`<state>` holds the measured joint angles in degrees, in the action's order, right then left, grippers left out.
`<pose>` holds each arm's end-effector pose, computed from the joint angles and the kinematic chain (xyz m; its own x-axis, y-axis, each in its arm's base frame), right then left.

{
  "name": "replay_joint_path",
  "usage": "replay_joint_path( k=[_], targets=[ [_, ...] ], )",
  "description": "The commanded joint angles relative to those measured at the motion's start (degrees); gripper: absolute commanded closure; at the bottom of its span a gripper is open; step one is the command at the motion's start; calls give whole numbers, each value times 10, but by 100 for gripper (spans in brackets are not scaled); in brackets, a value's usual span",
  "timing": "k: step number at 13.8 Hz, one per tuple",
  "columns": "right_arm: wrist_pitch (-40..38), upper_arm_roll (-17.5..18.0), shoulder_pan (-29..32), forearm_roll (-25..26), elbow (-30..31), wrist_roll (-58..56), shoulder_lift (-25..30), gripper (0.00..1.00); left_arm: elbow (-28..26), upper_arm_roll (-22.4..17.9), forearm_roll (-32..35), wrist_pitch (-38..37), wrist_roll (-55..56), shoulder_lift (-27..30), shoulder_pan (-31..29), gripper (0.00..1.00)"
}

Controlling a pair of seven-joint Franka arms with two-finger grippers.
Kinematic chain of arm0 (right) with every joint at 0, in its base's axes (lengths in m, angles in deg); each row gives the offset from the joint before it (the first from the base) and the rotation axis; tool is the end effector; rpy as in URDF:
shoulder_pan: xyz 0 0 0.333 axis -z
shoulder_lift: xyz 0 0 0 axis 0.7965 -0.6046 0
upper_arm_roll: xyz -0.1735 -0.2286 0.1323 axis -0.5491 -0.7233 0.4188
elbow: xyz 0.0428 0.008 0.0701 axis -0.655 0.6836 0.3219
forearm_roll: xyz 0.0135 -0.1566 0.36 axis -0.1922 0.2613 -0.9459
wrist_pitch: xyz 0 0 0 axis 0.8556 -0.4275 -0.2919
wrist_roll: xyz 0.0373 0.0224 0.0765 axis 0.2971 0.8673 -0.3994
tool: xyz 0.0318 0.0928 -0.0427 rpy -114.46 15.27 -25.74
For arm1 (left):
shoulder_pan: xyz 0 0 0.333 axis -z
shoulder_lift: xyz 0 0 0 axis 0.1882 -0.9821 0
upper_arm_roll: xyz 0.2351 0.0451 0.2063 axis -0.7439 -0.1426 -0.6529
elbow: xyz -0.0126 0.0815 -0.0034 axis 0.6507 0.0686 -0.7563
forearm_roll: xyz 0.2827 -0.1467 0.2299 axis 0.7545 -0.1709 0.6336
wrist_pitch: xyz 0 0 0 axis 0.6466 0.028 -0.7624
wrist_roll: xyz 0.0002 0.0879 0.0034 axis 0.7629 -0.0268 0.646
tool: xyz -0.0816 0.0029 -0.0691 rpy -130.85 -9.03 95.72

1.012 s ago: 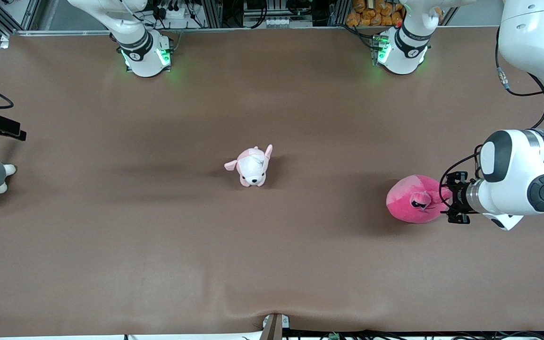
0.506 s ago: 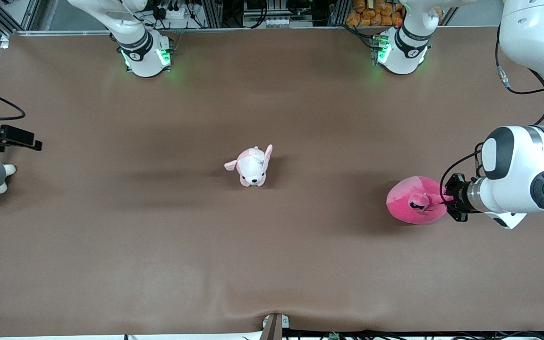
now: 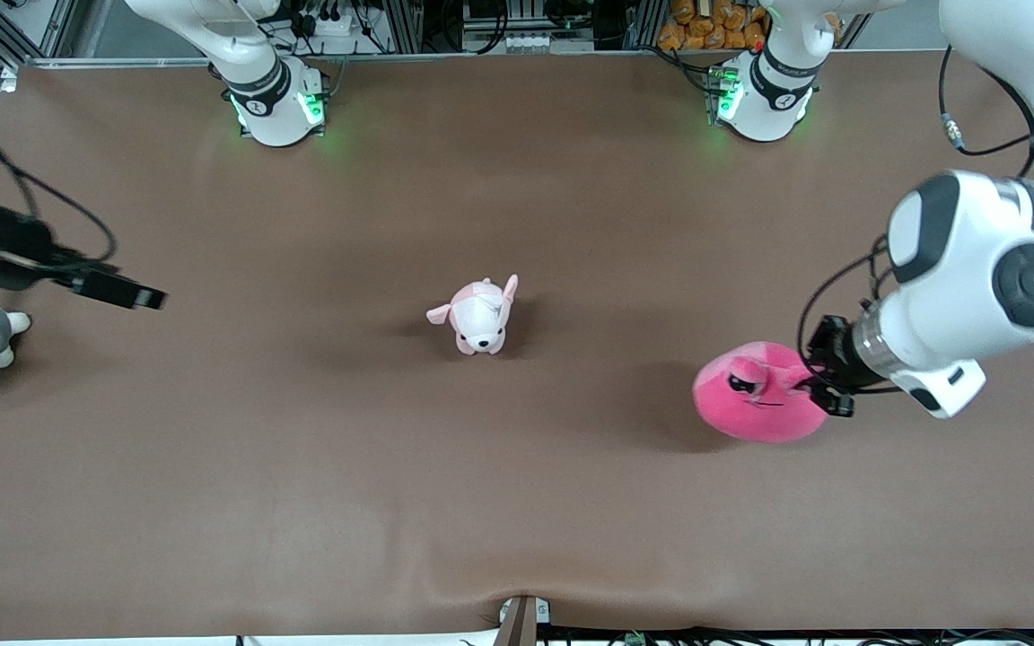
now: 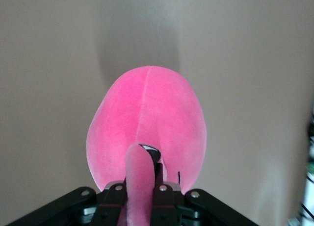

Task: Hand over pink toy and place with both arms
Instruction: 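Carry the pink plush to the middle while the right gripper approaches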

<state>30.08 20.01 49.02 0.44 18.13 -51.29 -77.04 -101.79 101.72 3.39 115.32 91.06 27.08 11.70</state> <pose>0.6081 0.0682 0.5918 0.8223 -0.5131 -0.2461 -0.5617 -0.8013 -0.2059 0.6579 -0.1569 0.4709 0.0850 0.9928 -0.0841 0.9963 -0.0838 0.0177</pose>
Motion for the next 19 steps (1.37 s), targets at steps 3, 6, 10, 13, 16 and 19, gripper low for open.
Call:
replay_joint_path(
  k=[3,6,10,13,16,19],
  targets=[
    [41,-3,-91,-16,-8,320,-6,0,18,109,-2,-7,171,26,0,100],
    [49,-3,-149,-19,-9,449,-23,0,54,184,-1,-9,269,26,1,100],
    [115,-4,-182,-102,-9,669,-43,0,82,203,6,-3,344,13,62,100],
    [169,-3,-191,-120,-12,794,-48,0,90,198,12,25,363,2,107,100],
    [187,-3,-207,-119,-12,816,-53,0,91,198,14,42,373,-2,126,100],
    [175,-3,-244,-118,-6,850,-55,0,91,187,20,70,394,-10,155,100]
  ],
)
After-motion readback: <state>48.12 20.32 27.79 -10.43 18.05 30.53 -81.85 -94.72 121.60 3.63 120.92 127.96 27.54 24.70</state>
